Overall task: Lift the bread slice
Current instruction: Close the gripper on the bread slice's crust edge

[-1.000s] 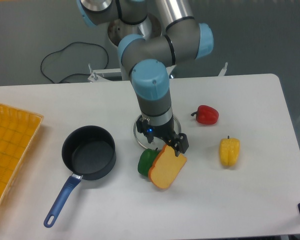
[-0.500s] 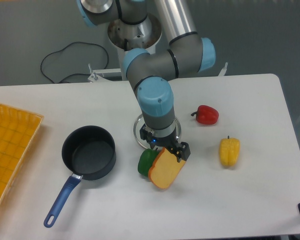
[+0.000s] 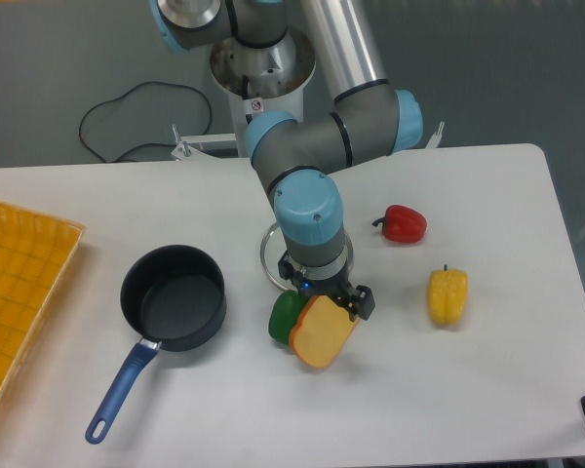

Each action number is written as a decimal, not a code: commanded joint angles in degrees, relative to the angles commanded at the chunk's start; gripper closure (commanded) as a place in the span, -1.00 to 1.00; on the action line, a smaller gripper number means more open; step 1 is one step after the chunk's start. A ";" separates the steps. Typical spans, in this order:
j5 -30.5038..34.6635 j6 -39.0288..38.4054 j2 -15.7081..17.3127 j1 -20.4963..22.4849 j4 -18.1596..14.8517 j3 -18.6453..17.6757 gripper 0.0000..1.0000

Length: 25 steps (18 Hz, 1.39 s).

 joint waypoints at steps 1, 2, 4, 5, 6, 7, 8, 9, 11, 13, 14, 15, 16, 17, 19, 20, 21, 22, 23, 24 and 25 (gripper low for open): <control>0.00 -0.44 -0.35 0.00 0.00 0.09 -1.00; 0.00 -0.88 -0.44 0.00 0.00 0.09 -1.00; 0.00 -1.14 -0.44 -0.09 0.00 0.00 -1.00; 0.09 -1.23 -0.53 -0.09 0.00 0.00 -1.00; 0.09 -1.32 -0.79 -0.26 0.00 -0.09 -1.00; 0.09 -1.32 -0.79 -0.35 -0.09 -0.09 -1.00; 0.09 -1.41 -0.79 -0.35 -0.09 -0.17 -1.00; 0.09 -1.32 -0.88 -0.44 -0.09 -0.26 -1.00; 0.09 -1.41 -1.06 -0.44 -0.09 -0.53 -1.00; 0.09 -1.32 -0.97 -0.44 0.00 -0.70 -1.00; 0.09 -1.41 -0.97 -0.44 -0.09 -0.70 -1.00; 0.00 -1.41 -0.97 -0.44 0.00 -0.70 -1.00; 0.00 -1.41 -0.97 -0.44 -0.09 -0.70 -1.00; 0.09 -1.41 -0.97 -0.44 -0.09 -0.70 -1.00; 0.00 -1.32 -1.06 -0.53 -0.09 -0.70 -1.00; 0.00 -1.32 -1.06 -0.53 -0.09 -0.70 -1.00; 0.00 -1.32 -1.14 -0.53 -0.09 -0.79 -1.00; 0.00 -1.32 -1.41 -0.61 -0.17 -0.79 -1.00; 0.09 -1.41 -1.67 -1.22 -0.18 -0.79 -1.00; 0.09 -1.41 -1.85 -1.40 -0.18 -0.79 -1.00; 0.17 -1.41 -1.85 -1.49 -0.18 -0.79 -1.00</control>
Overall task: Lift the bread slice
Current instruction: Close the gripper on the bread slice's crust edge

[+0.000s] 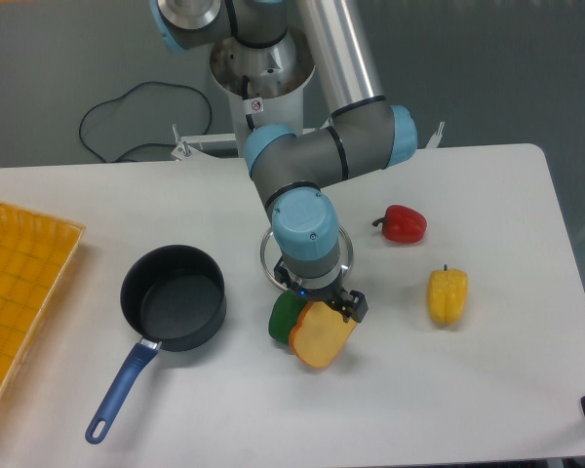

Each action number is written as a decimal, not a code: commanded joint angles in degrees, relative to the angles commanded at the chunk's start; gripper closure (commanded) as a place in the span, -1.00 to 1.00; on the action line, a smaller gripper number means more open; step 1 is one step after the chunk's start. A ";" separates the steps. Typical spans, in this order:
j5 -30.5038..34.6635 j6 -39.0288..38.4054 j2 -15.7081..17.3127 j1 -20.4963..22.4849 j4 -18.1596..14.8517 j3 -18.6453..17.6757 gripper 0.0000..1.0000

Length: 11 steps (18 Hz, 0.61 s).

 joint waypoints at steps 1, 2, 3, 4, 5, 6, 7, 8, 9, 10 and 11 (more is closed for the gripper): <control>0.00 0.00 0.00 0.00 0.00 0.00 -1.00; -0.09 0.00 0.00 -0.17 0.00 0.00 -1.00; -0.09 0.00 0.00 -0.18 0.00 0.00 -1.00; -0.09 0.00 -0.09 -0.18 0.00 0.00 -1.00; -0.09 0.09 -0.09 -0.18 0.00 0.00 -0.95; -0.09 0.17 -0.09 -0.18 -0.09 0.00 -0.87; -0.09 0.26 -0.09 -0.18 -0.09 0.09 -0.64; -0.09 0.35 -0.09 -0.18 -0.26 0.09 -0.53; -0.09 0.35 -0.09 -0.18 -0.26 0.09 -0.33; -0.09 0.35 -0.09 -0.18 -0.26 0.09 -0.19; -0.09 0.35 -0.09 -0.18 -0.26 0.09 -0.04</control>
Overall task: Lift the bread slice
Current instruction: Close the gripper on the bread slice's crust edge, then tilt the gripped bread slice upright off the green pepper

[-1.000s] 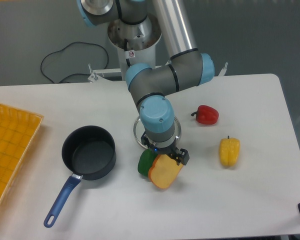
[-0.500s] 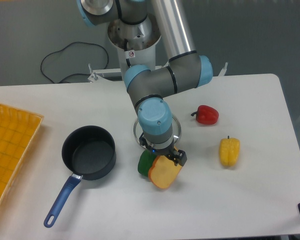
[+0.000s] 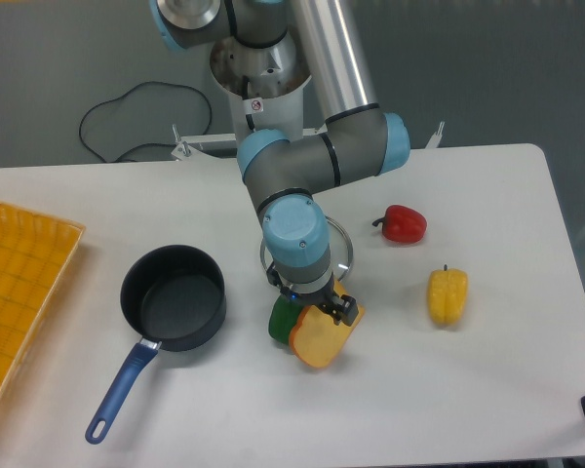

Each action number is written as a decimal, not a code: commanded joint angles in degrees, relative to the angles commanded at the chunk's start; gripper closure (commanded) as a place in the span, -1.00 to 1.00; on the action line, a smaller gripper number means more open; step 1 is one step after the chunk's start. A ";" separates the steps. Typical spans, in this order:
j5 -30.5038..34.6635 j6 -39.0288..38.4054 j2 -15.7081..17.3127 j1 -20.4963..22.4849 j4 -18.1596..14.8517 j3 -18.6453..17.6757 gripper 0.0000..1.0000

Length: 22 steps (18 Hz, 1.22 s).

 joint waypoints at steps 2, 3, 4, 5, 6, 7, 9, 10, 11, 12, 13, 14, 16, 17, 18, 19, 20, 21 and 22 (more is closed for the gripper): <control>0.00 -0.09 0.00 0.00 -0.17 0.00 0.41; -0.09 -0.09 0.00 0.00 -0.18 0.00 0.52; -0.09 -0.09 0.00 0.00 -0.18 0.00 0.57; -0.09 -0.09 0.00 0.00 -0.26 0.00 0.58; -0.09 -0.17 0.00 0.00 -0.26 0.00 0.62; -0.17 -0.09 0.00 0.00 -0.26 0.00 0.67; -0.26 -0.09 0.09 0.00 -0.44 0.00 0.75; -0.26 0.00 0.17 0.00 -0.61 0.09 0.75; -0.35 0.00 0.18 0.00 -0.70 0.09 0.75; -0.44 0.09 0.18 0.09 -0.79 0.26 0.75; -0.44 0.09 0.26 0.09 -0.97 0.52 0.75; -0.53 0.09 0.35 0.26 -1.66 0.96 0.75; -0.70 0.09 0.44 0.44 -2.11 1.40 0.75; -0.70 0.17 0.53 0.53 -2.37 1.75 0.75; -0.70 0.18 0.53 0.61 -3.07 2.45 0.75; -0.88 0.18 0.61 0.79 -4.47 3.42 0.75; -1.23 0.18 0.62 1.05 -6.14 4.47 0.75; -1.49 0.26 0.62 1.05 -7.81 5.44 0.75; -1.58 0.26 0.70 1.05 -8.95 6.06 0.75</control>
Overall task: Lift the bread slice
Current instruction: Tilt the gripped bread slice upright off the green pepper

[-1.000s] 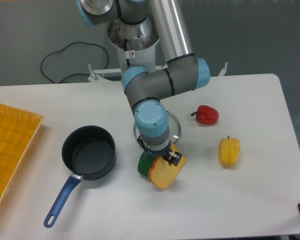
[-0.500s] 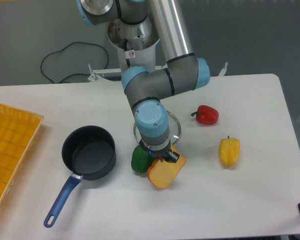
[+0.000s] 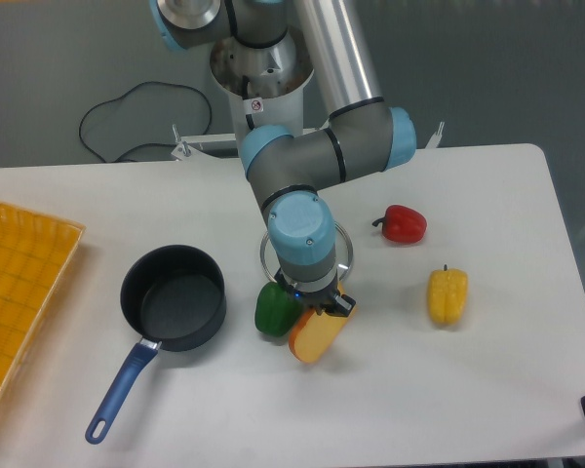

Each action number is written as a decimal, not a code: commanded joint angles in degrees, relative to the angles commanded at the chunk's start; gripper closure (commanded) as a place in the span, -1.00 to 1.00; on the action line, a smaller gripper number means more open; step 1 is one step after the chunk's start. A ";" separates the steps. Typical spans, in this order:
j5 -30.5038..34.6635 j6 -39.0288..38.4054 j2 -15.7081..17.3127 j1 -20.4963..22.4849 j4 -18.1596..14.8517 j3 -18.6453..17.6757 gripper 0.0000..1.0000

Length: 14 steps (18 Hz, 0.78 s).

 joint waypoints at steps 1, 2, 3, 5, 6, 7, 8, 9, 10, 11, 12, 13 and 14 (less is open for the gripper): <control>0.00 0.00 0.09 0.00 -0.62 0.35 0.75; 0.00 0.00 0.44 0.00 -0.89 0.53 0.75; 0.00 0.09 0.70 0.00 -1.06 0.62 0.75; -0.09 0.17 1.58 0.00 -2.46 0.71 0.75; -0.18 1.05 2.02 -0.09 -2.99 0.62 0.75; -0.35 2.79 2.54 -0.35 -3.17 0.62 0.75; -0.87 4.47 2.98 -0.53 -3.26 0.62 0.75; -1.49 5.61 3.51 -0.61 -3.35 0.62 0.75; -1.67 5.97 3.95 -0.62 -3.87 0.62 0.75; -1.58 5.98 4.39 -0.53 -5.01 0.71 0.75; -1.67 6.24 4.83 -0.53 -6.15 0.71 0.75; -1.76 7.11 5.44 -0.53 -6.95 0.71 0.75; -2.02 7.82 6.15 -0.70 -7.30 0.80 0.75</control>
